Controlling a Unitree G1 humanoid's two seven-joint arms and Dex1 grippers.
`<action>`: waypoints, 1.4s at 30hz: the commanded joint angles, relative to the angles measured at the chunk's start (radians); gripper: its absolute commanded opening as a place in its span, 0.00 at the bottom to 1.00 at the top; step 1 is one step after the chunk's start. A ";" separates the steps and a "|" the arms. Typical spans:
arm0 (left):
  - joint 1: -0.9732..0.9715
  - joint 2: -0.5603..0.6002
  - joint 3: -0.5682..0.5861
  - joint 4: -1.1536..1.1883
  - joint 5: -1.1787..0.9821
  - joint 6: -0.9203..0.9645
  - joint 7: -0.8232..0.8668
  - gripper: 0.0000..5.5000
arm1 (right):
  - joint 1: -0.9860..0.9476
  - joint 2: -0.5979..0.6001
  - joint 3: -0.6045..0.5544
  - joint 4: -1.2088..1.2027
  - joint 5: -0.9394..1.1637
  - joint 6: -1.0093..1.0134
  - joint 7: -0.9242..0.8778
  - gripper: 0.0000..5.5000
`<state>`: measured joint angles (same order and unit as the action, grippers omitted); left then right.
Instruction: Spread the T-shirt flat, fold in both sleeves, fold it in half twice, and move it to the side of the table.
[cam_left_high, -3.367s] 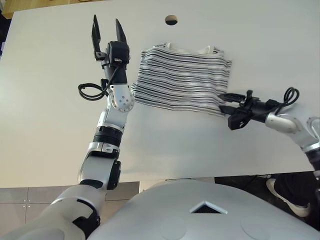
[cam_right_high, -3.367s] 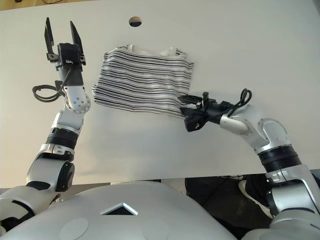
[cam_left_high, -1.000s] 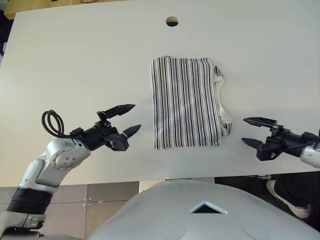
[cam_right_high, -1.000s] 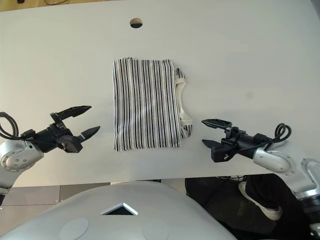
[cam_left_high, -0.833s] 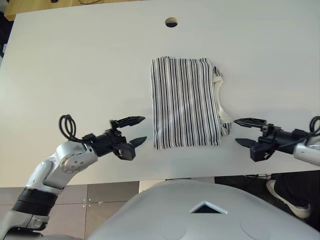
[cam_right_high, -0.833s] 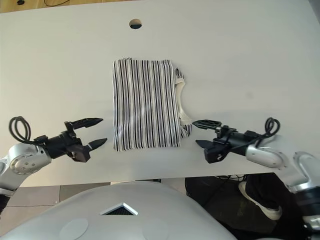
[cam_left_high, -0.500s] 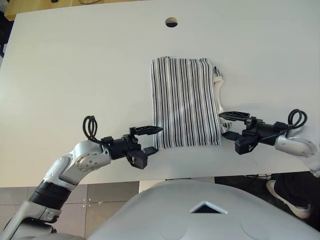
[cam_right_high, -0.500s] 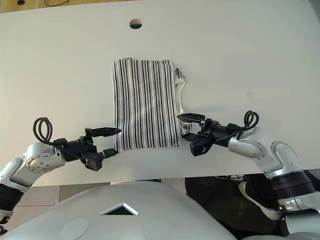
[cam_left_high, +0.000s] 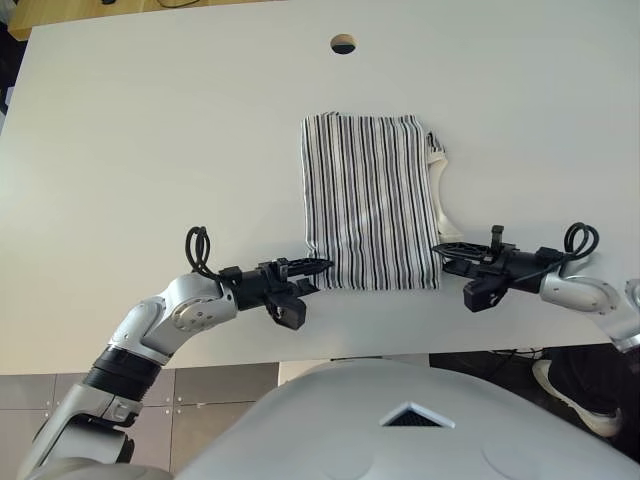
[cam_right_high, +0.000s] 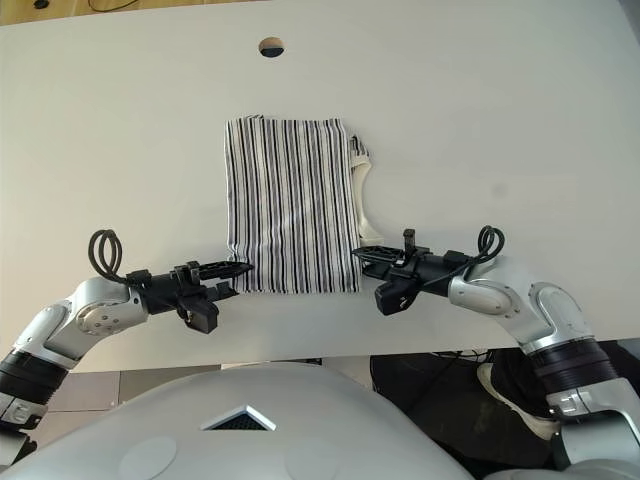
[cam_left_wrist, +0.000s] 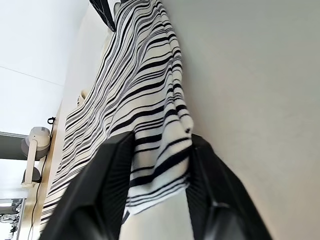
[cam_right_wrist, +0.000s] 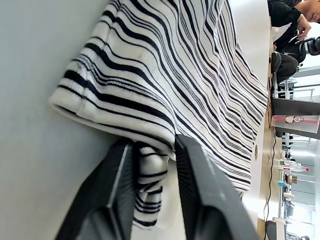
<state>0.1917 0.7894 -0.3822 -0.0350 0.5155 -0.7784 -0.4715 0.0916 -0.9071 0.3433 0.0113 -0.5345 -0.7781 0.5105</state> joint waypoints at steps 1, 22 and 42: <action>0.010 0.002 -0.013 0.007 0.013 0.001 -0.011 0.19 | -0.020 0.017 0.014 0.018 -0.020 -0.001 0.008 0.09; 0.349 0.096 0.089 -0.288 -0.422 0.092 -0.054 0.02 | 0.361 -0.088 -0.097 -0.303 0.360 0.126 0.117 0.02; -0.225 -0.262 0.140 0.299 -0.103 0.255 0.239 0.02 | -0.177 0.374 -0.084 0.133 0.198 0.456 -0.136 0.02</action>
<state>0.0071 0.5289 -0.2428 0.1954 0.3779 -0.5313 -0.2636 -0.0525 -0.5471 0.2599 0.0997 -0.3117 -0.3384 0.4014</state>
